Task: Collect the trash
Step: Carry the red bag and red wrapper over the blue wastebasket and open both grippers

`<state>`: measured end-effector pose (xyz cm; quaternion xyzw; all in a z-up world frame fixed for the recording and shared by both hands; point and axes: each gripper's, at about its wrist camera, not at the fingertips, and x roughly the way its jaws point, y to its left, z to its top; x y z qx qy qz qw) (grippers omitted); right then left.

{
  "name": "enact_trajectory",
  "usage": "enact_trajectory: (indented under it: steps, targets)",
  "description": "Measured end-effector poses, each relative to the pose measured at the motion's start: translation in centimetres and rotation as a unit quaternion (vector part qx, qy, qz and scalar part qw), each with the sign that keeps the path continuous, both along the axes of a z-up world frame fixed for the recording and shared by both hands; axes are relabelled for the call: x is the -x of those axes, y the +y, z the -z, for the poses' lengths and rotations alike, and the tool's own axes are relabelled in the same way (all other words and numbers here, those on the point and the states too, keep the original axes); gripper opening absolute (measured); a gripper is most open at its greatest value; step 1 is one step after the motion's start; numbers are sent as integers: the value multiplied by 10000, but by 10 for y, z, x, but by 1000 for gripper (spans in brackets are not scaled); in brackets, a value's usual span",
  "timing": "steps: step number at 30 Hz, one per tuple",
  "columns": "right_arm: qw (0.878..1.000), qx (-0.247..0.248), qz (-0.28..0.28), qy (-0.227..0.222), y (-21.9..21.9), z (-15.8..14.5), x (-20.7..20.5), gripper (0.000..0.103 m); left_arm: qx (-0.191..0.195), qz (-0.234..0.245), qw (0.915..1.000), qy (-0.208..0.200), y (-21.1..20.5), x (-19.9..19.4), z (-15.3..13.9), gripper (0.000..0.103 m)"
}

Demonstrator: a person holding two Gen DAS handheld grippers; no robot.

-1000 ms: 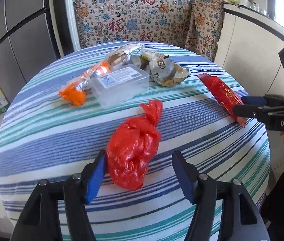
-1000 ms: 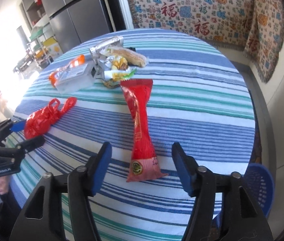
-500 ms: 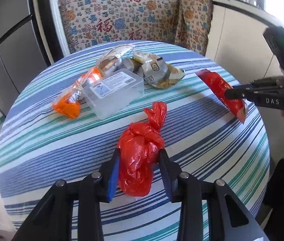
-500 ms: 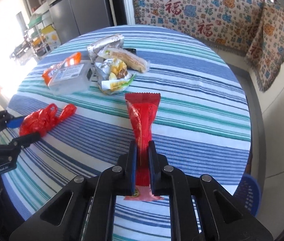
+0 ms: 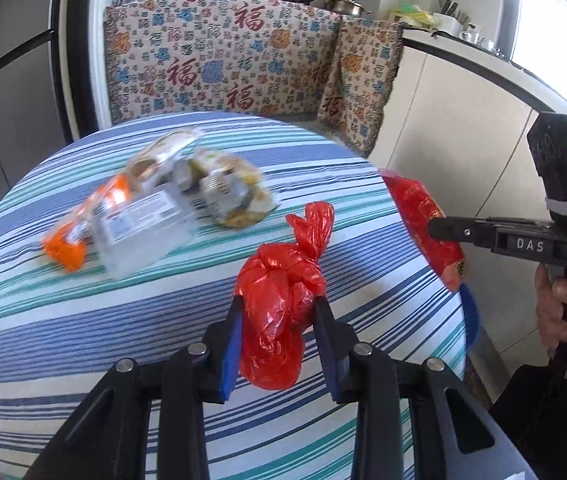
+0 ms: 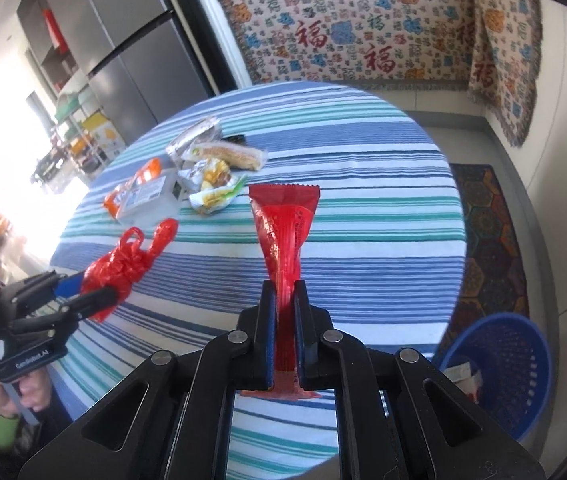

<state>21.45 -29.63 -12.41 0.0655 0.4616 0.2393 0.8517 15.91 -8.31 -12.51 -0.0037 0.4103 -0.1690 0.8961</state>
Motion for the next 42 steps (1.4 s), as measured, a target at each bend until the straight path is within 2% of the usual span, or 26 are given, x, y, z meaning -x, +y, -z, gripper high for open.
enact_trajectory:
  steps: [10,18,23,28,34,42]
  targets:
    - [9945,-41,1041,-66,-91,-7,6,6,252,699,9972,-49,-99,-24,-13,33]
    - [9757,404,2151,93,-185,6,22,6,345,1277,9911,126,-187,-41,-4,33]
    - [9627,446,2653,294,-229,19,35,6,373,1486,9876,331,-228,-48,12,33]
    - [9550,399,2894,507,-256,33,38,6,374,1579,9854,523,-261,-51,30,33]
    - [9514,380,2978,690,-267,42,43,6,298,1694,9829,657,-289,-54,49,33]
    - [9460,285,3118,844,-286,53,56,7,220,1845,9796,760,-314,-55,67,33]
